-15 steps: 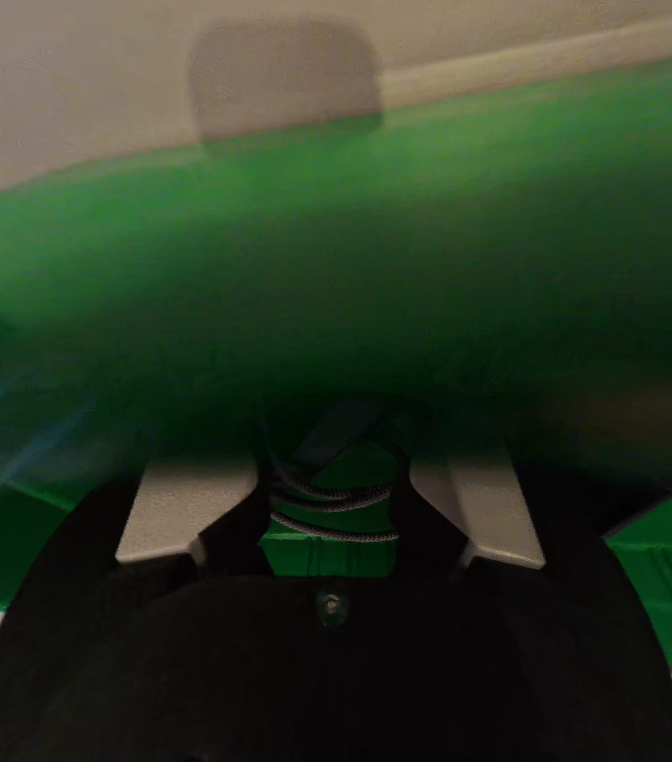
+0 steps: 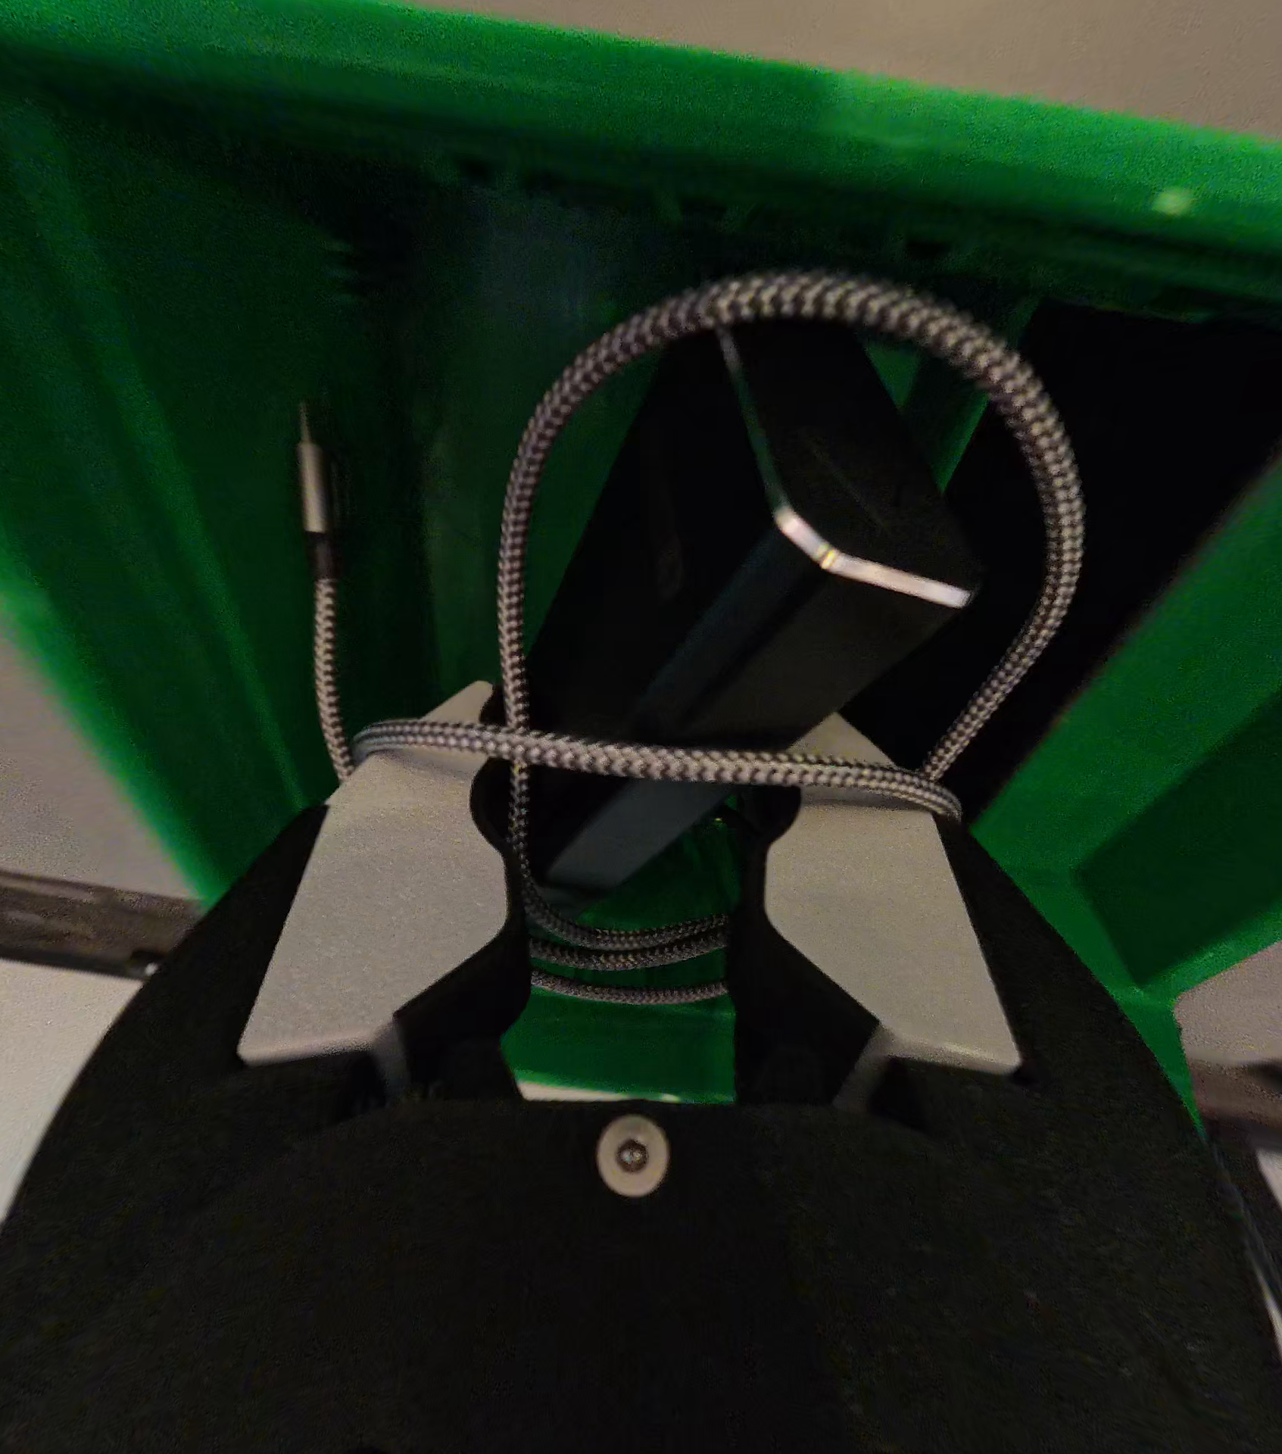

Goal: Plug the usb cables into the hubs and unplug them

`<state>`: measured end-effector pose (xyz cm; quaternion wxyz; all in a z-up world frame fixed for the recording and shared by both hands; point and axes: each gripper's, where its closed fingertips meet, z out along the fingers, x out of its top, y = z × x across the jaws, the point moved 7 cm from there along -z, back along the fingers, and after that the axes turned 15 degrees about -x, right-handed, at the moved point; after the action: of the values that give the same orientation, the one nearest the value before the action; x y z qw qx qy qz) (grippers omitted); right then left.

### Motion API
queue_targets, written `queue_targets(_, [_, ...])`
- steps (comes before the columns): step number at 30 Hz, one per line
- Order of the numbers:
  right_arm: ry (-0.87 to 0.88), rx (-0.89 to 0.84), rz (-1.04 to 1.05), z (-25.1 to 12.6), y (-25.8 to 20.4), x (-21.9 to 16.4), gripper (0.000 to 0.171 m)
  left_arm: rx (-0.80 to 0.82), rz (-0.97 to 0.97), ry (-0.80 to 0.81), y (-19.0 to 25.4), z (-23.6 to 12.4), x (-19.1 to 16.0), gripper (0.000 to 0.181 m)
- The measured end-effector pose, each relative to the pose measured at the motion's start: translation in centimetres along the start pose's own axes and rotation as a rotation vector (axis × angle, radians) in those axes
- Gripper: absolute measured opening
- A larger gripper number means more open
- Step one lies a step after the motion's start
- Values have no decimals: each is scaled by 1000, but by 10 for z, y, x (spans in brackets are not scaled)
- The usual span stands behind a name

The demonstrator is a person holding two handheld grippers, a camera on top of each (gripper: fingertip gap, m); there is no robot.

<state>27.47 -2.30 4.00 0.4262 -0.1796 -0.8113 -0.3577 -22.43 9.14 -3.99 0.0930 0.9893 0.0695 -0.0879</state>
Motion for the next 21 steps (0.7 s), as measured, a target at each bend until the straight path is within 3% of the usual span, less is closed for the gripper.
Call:
queue_targets(1, [4,1,2,0,0,0,37,24,-11,74,2,-14,-4,60])
queue_targets(5, [5,13,-4,4,-2,2,37,97,-35,348,23,-76,-22,60])
queue_targets(8, [16,26,-23,6,-7,7,37,131,-32,462,50,-119,-30,59])
queue_targets(13, [58,38,-43,4,-13,18,37,219,46,423,107,-172,-11,59])
queue_targets(21, [153,13,-67,-20,-16,35,37,304,221,413,198,-255,68,59])
